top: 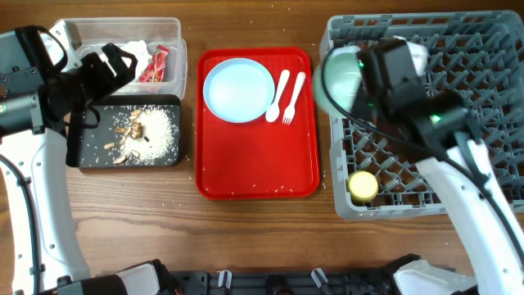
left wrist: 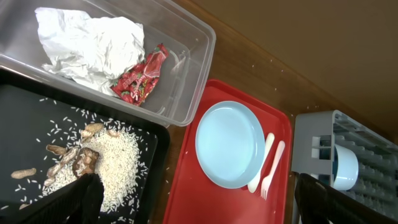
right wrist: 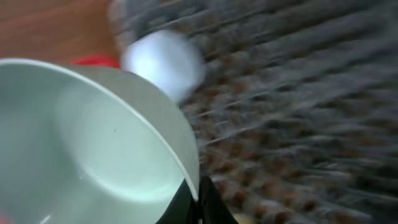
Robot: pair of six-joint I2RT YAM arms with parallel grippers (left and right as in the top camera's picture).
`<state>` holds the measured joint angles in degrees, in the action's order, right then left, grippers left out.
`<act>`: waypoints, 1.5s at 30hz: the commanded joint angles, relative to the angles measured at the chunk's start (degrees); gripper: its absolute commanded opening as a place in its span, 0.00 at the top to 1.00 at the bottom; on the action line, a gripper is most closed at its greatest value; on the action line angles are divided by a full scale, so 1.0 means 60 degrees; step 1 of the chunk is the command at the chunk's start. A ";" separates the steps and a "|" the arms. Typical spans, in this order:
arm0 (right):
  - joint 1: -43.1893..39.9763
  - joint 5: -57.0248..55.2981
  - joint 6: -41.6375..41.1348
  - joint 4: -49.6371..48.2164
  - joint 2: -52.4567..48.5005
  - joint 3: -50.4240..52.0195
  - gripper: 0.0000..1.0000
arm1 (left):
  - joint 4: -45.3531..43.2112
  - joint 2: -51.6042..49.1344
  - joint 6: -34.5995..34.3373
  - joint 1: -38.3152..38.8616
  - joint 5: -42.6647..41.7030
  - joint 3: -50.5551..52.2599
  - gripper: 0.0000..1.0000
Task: Sort waste into correct bins and load items into the dishwasher rack
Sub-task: 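Grasp the mint bowl with the right gripper and place it in the rack, then grasp the light-blue plate with the right gripper and stand it in the rack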
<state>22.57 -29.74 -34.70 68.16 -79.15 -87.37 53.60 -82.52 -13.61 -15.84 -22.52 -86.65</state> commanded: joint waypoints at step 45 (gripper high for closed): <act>0.1548 0.2299 0.4073 -0.1413 -0.2911 -0.1501 0.00 | -0.0018 -0.0051 0.0193 -0.0051 0.0015 -0.0062 0.00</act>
<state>31.99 -29.63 -9.39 65.14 -102.91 -91.88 53.60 -82.52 -13.63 -15.84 -22.37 -86.65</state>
